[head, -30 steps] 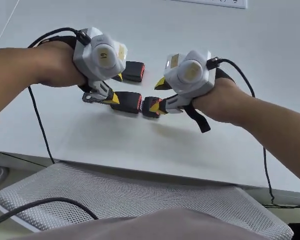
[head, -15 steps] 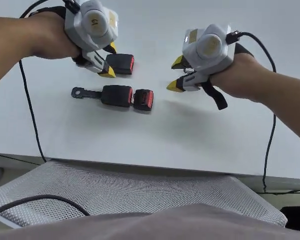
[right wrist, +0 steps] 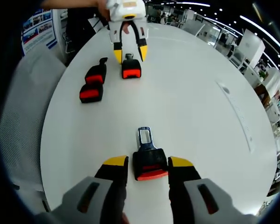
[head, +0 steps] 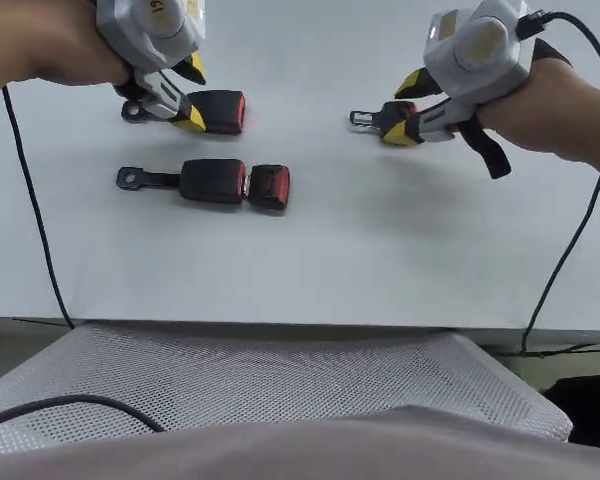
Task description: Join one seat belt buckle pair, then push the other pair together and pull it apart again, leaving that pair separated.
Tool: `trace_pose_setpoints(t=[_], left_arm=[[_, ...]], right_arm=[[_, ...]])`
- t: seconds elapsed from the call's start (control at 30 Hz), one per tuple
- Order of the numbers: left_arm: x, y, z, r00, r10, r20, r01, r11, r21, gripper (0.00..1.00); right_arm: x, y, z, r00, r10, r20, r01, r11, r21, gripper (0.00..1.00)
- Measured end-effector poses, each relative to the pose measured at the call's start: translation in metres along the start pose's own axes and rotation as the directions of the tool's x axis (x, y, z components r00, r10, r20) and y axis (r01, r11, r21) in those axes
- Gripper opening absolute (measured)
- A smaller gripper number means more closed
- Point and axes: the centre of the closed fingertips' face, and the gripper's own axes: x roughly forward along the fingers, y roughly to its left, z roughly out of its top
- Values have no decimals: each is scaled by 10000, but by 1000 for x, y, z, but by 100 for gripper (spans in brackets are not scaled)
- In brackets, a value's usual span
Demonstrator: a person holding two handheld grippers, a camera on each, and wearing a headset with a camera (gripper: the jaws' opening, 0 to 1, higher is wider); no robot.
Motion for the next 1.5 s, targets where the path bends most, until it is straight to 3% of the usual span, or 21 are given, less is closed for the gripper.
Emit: trace_pose_setpoints(t=[0.07, 0.1, 0.17, 0.33, 0.47, 0.93, 1.1, 1.5], left_arm=[[6, -1, -2, 9999, -152, 10, 152, 9998, 139, 37], [5, 1, -5, 9996, -153, -238, 163, 9990, 423, 37], [8, -2, -7, 9990, -295, -332, 310, 9985, 450, 35], [9, -4, -5, 9981, -574, -226, 584, 9970, 508, 33], [10, -3, -5, 9980, -631, -72, 633, 9973, 364, 33], [12, -3, -6, 9968, -788, -143, 792, 9964, 299, 32], [12, -4, -8, 9963, -824, -237, 829, 9963, 238, 32], [12, -5, -8, 9950, -986, -181, 988, 9951, 94, 32]], right_arm=[[0, -4, -3, 9999, 3, -102, -3, 10000, -34, 35], [1, -5, -5, 9999, 54, -141, -54, 10000, -36, 35], [3, -4, -6, 9995, 201, -239, -204, 9997, -111, 35], [14, 0, -18, 9956, 406, -839, -451, 9976, -522, 35], [17, -1, -17, 9951, 488, -856, -520, 9980, -350, 35], [19, 1, -13, 9925, 909, -820, -953, 9942, -508, 34], [26, 1, 0, 9941, 901, -597, -935, 9941, -557, 34], [51, 15, 50, 9934, 1131, 180, -1114, 9908, -771, 34]])
